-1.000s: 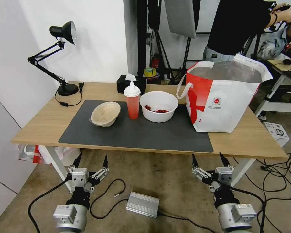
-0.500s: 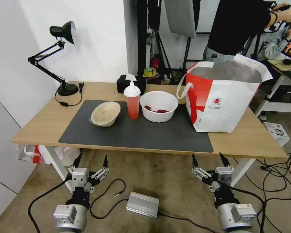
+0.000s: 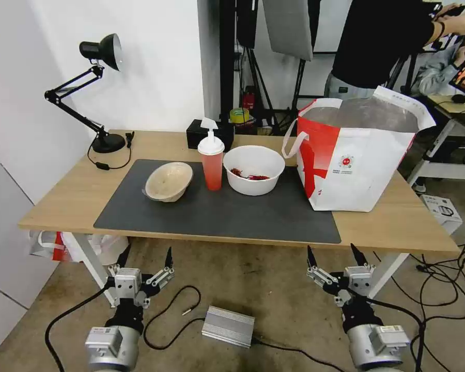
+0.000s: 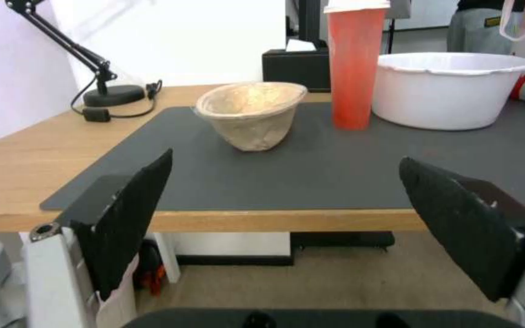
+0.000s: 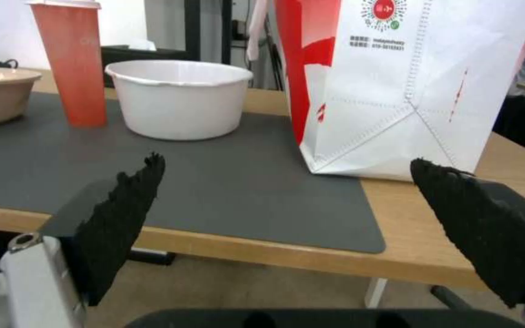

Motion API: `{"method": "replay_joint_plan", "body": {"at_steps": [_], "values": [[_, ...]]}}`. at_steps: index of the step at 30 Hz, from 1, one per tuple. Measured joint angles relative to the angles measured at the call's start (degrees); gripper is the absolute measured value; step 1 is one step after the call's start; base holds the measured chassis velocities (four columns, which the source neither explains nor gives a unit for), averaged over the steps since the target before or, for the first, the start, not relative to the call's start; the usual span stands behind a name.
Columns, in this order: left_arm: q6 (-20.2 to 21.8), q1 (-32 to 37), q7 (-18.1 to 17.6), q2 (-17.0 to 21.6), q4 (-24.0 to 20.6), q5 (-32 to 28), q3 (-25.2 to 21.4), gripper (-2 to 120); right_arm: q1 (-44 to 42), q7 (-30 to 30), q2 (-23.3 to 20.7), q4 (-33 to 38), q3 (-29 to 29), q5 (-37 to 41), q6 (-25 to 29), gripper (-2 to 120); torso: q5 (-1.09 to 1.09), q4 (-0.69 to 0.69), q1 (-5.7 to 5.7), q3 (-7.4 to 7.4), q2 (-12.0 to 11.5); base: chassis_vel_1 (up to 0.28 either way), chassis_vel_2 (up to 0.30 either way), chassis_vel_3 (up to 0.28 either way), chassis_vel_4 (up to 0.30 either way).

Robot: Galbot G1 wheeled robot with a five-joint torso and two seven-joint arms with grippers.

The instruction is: Pick up the trash from the table and place it into the takeout bag.

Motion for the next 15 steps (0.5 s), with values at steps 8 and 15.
{"method": "replay_joint_plan", "body": {"at_steps": [8,15], "values": [[0.16,-0.18,-0.54,0.41,-0.06,-0.62,0.05,100,0.2,0.17,-0.34,0.0,-0.15,0.2,-0.23,100,0.0,0.0,0.0,0.0,0.0,0.0,0.0,0.0,0.0],[3.56,-3.86,-10.91,8.29,-3.63,-10.94,1.03,100,5.34,6.94,-9.03,2.69,-4.51,7.16,-7.28,100,0.0,0.01,0.0,0.0,0.0,0.0,0.0,0.0,0.0]]}}
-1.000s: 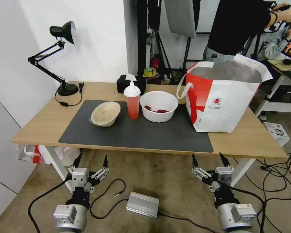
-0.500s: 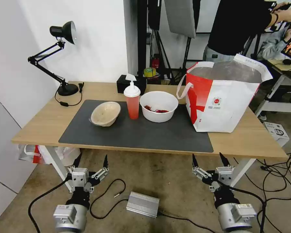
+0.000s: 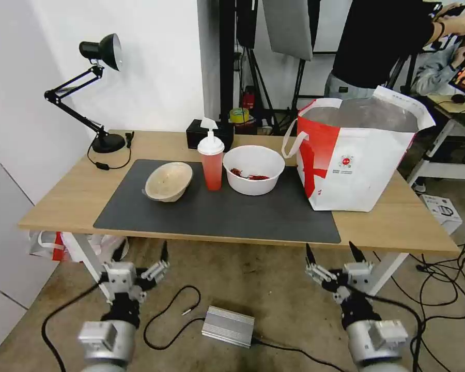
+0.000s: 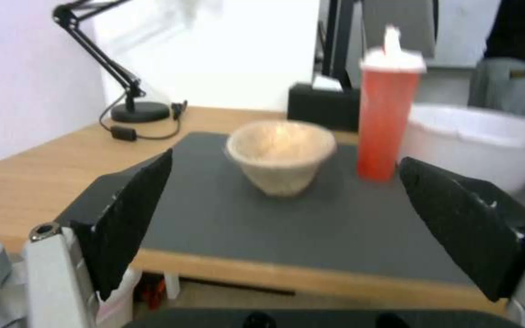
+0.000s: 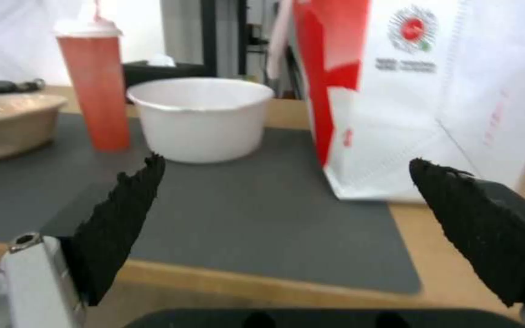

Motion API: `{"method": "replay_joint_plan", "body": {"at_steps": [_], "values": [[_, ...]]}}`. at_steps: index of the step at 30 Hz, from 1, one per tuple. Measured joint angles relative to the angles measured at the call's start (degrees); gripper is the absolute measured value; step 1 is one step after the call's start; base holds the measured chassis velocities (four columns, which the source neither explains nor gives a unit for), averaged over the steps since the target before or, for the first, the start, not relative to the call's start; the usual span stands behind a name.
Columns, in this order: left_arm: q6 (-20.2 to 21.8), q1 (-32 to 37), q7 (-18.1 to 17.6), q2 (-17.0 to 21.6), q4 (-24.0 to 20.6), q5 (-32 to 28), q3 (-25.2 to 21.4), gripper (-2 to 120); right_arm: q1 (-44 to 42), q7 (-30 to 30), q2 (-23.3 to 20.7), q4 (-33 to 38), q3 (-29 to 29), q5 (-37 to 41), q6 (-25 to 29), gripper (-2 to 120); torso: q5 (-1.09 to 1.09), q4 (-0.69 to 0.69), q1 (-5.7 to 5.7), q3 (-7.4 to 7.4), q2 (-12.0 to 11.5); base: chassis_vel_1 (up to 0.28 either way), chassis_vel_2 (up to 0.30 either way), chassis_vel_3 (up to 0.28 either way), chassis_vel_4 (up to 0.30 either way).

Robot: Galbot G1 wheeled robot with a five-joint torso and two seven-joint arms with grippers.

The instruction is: Pick up the trash from the table and place it into the takeout bag.

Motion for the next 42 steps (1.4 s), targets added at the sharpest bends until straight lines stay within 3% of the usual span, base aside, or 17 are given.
{"method": "replay_joint_plan", "body": {"at_steps": [3,5,6,9,10,16,29,42], "values": [[2.55,-2.75,-7.82,5.8,-2.58,-7.65,0.73,100,1.66,1.59,-3.47,0.6,-1.17,1.85,-1.73,100,0.0,-0.02,0.0,0.01,0.0,0.0,0.0,0.0,0.0],[2.94,-3.15,-8.95,6.66,-2.93,-8.79,0.85,100,2.31,2.42,-4.49,0.95,-1.79,2.81,-2.6,100,0.0,-0.02,0.0,0.01,0.0,0.0,0.0,0.0,0.0],[3.95,-4.22,-12.12,8.96,-3.96,-11.82,1.13,100,3.78,4.42,-6.85,1.75,-3.13,5.03,-4.76,100,-0.02,-0.01,0.0,0.0,0.0,0.0,0.0,0.0,0.0],[3.98,-5.35,-15.0,11.28,-4.6,-14.85,1.56,100,6.19,7.68,-10.74,3.08,-5.31,8.64,-8.22,100,0.01,-0.02,0.0,0.01,0.0,0.0,0.0,0.0,0.0],[3.98,-5.35,-15.0,11.28,-4.6,-14.85,1.56,100,6.19,7.68,-10.74,3.08,-5.31,8.64,-8.22,100,0.01,-0.02,0.0,0.01,0.0,0.0,0.0,0.0,0.0],[4.67,-5.22,-15.61,11.69,-4.37,-16.3,2.06,100,12.29,15.6,-20.78,6.11,-11.14,17.67,-17.14,100,-0.01,0.01,0.0,0.01,0.0,0.0,0.0,0.0,0.0],[5.7,-4.93,-15.44,11.23,-3.99,-16.62,2.7,100,12.74,15.2,-21.13,6.12,-11.15,18.01,-17.33,100,0.0,-0.01,0.0,0.0,0.0,0.0,0.0,0.0,0.0],[5.69,-4.6,-15.33,10.95,-4.0,-16.66,2.73,100,15.8,10.74,-22.99,5.18,-10.71,21.39,-12.37,100,0.0,-0.01,0.0,0.0,0.0,0.0,0.0,0.0,0.0]]}}
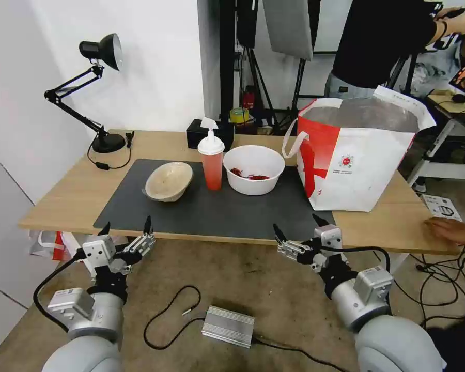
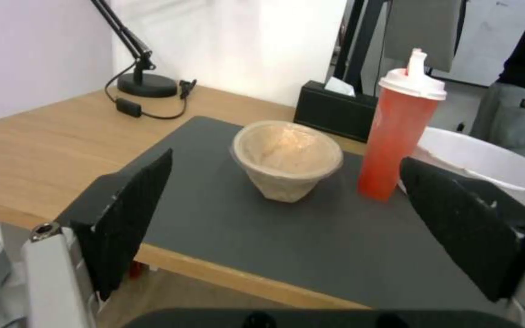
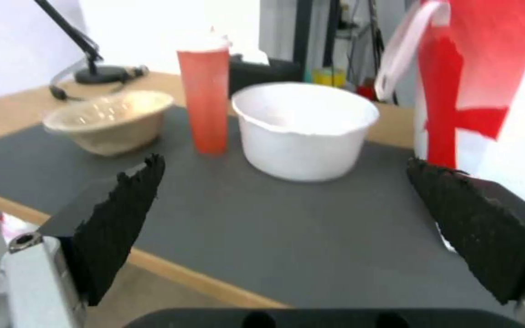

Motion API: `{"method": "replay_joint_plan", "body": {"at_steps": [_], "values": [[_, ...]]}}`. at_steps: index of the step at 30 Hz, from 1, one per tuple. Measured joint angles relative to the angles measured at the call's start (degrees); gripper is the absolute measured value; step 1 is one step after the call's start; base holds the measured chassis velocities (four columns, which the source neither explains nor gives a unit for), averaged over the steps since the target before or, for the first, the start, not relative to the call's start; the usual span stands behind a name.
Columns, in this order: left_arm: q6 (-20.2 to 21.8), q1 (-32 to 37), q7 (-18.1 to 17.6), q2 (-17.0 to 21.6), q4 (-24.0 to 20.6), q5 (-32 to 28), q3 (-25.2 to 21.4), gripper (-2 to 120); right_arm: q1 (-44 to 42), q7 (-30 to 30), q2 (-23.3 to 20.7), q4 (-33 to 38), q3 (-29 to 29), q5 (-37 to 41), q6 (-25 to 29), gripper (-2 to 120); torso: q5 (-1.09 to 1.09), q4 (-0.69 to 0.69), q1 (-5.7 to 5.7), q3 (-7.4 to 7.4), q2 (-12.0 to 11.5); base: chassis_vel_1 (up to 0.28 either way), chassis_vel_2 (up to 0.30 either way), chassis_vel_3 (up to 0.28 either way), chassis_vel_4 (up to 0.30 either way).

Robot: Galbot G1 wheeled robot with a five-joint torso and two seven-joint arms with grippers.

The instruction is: Pick up the trash from the table and place it into the takeout bag.

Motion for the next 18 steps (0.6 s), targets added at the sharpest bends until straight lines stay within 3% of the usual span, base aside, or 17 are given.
{"method": "replay_joint_plan", "body": {"at_steps": [3,18], "values": [[-0.07,0.1,0.0,-0.15,0.0,0.03,0.03,100,2.02,-0.94,-1.45,0.11,0.21,6.0,0.92,100,0.0,0.0,0.0,0.0,0.0,0.0,0.0,0.0,0.0],[-0.19,-0.18,-0.08,-0.1,0.2,0.01,0.24,100,10.01,-0.96,-9.24,-1.16,0.71,12.96,-2.13,100,0.0,0.0,0.0,0.0,0.0,0.0,0.0,0.0,0.0]]}}
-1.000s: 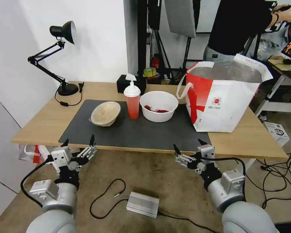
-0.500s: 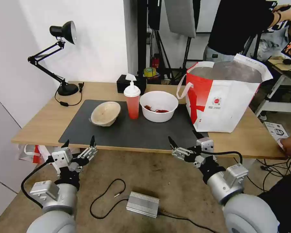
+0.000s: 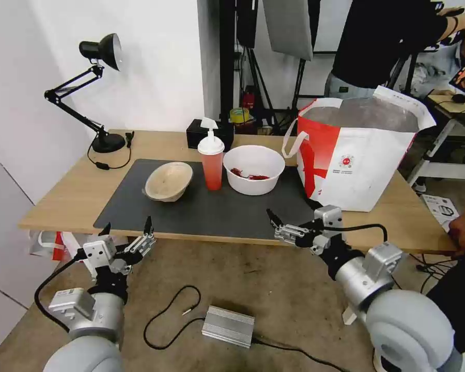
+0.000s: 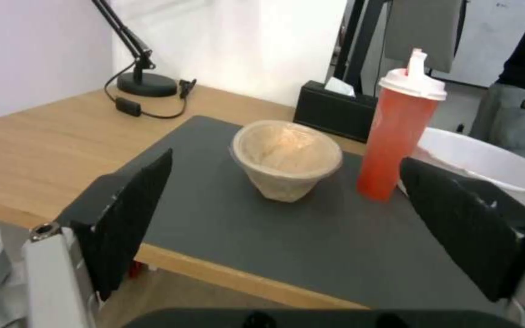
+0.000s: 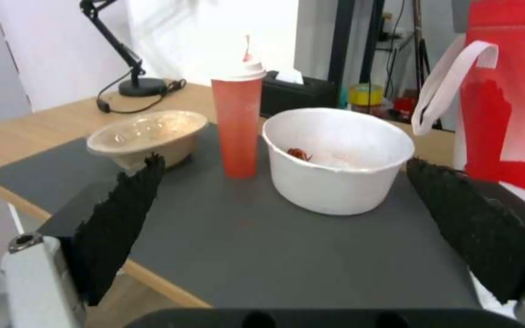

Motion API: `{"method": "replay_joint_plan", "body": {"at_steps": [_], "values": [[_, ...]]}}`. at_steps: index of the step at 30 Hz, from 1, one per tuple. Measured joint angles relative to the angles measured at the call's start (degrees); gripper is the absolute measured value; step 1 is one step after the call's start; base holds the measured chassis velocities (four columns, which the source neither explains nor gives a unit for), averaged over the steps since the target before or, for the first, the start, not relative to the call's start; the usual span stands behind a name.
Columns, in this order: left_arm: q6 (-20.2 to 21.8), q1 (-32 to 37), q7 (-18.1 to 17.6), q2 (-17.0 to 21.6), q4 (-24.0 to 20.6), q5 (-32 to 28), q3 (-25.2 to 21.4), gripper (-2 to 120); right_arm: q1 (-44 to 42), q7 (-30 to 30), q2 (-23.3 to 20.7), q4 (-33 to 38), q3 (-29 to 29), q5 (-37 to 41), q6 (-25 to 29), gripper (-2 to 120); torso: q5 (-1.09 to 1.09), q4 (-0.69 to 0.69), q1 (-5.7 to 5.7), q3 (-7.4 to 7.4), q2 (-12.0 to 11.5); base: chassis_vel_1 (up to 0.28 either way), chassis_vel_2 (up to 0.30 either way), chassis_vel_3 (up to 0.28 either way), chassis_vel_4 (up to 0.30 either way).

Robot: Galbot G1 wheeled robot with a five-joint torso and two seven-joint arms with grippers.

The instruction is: Pick up the trash from the table and place it into the takeout bag.

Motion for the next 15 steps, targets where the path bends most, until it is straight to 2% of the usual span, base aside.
{"method": "replay_joint_plan", "body": {"at_steps": [4,9,11,15], "values": [[-0.02,-0.02,0.0,0.11,0.11,-0.01,0.03,100,3.46,-0.06,-0.97,-0.98,-0.32,3.52,-1.37,100,0.0,0.0,0.0,0.0,0.0,0.0,0.0,0.0,0.0],[-0.07,0.04,-0.01,0.58,0.16,-0.03,-0.01,100,8.68,-0.33,-1.65,-1.54,-0.59,9.28,-5.22,100,0.0,0.01,0.0,0.0,0.0,0.0,0.0,0.0,0.0],[-0.11,-0.13,-0.04,0.93,0.16,-0.33,-0.29,100,13.39,-0.58,-2.38,-2.44,-1.1,14.07,-8.45,100,0.0,0.01,0.0,0.0,0.0,0.0,0.0,0.0,0.0],[-0.13,-0.2,-0.05,0.91,0.15,-0.46,-0.27,100,15.86,-0.6,-2.88,-3.19,-1.4,16.68,-9.86,100,0.0,0.01,0.0,0.0,0.0,0.0,0.0,0.0,0.0]]}}
